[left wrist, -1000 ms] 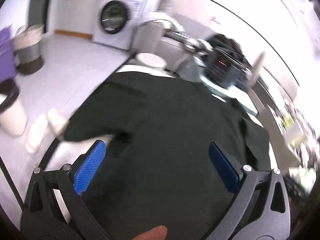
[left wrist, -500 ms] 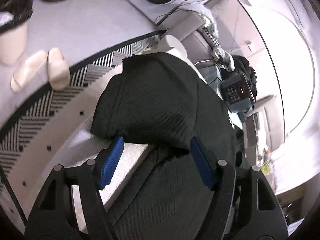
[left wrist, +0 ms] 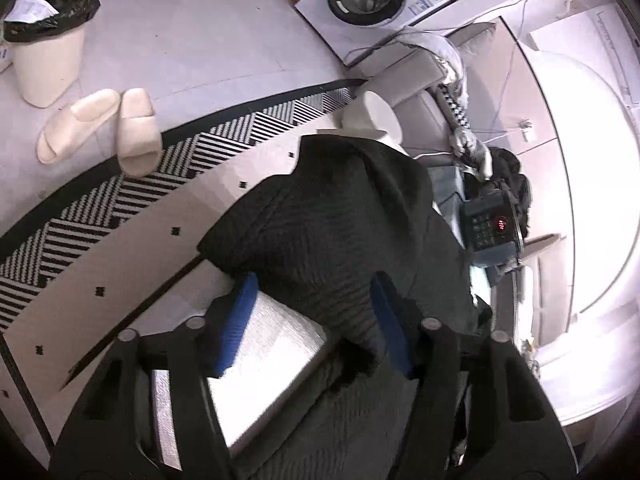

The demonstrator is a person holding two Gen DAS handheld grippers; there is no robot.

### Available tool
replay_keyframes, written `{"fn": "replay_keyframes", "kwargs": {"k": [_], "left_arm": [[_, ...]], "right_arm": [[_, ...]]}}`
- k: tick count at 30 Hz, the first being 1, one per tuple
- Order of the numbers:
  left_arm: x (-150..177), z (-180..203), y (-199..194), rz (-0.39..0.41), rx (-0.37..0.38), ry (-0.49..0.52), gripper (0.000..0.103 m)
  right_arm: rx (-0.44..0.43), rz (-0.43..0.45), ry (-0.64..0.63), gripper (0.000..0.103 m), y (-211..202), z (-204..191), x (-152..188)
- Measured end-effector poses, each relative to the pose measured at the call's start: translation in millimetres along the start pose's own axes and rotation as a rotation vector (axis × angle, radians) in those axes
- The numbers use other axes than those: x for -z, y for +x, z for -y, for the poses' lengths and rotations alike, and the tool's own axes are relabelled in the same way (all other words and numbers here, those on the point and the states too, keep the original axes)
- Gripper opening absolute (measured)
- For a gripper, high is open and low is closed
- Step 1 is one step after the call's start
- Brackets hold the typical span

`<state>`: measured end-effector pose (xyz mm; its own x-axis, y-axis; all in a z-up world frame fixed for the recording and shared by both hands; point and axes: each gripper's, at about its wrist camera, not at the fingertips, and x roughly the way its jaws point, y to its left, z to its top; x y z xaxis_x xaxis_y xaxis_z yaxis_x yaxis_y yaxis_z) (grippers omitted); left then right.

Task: Fold small clothes
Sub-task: 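Lift the sleeve with the left gripper and fold it across the body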

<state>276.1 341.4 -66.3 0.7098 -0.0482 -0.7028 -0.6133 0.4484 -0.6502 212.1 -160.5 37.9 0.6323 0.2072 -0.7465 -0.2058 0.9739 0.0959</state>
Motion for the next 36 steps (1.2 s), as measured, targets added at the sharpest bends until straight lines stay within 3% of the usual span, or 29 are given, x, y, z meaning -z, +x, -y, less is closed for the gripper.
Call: {"fn": "replay_keyframes", "kwargs": {"k": [2,4,6,11,14,15,16,18,22,27,29,31,36], "left_arm": [[-1,3,4,0.013,-0.043,0.022,0.04],[0,7,8,0.024,-0.097,0.054,0.016],[-1,6,11,0.022,-0.104,0.067,0.007],[1,1,7,0.033,-0.084,0.054,0.006],[0,-10,-1,0.032,-0.072,-0.008,0.008],[-1,-14,-4,0.032,-0.077,-0.019,0.017],[-2,-17,-6,0.037,-0.089,-0.023,0.033],[-5,-23,-10,0.067,-0.107,-0.036,0.044],[-12,-28,0,0.027,-0.079,-0.046,0.045],[-14,-27,19,0.004,-0.097,-0.053,0.044],[-13,-28,20,0.023,-0.083,-0.065,0.035],[-13,-24,20,0.032,-0.062,-0.039,0.019],[-16,-6,2,0.115,-0.034,-0.01,0.016]], "right_arm": [[-0.003,-0.001,-0.004,0.103,0,1,1],[0.0,-0.003,-0.005,0.103,1,0,2],[0.002,-0.006,-0.006,0.103,2,1,2],[0.008,-0.01,-0.003,0.103,3,5,3],[0.007,-0.009,0.003,0.103,3,7,4],[0.007,-0.008,0.003,0.103,2,7,5],[0.008,-0.008,0.002,0.103,2,7,5],[0.007,-0.008,0.002,0.103,2,7,5],[0.007,-0.013,0.003,0.103,3,8,7],[0.008,-0.021,-0.006,0.103,3,7,8],[0.01,-0.025,-0.006,0.103,3,7,9],[0.011,-0.026,-0.004,0.103,2,9,9],[0.016,-0.031,0.01,0.103,3,12,10]]}}
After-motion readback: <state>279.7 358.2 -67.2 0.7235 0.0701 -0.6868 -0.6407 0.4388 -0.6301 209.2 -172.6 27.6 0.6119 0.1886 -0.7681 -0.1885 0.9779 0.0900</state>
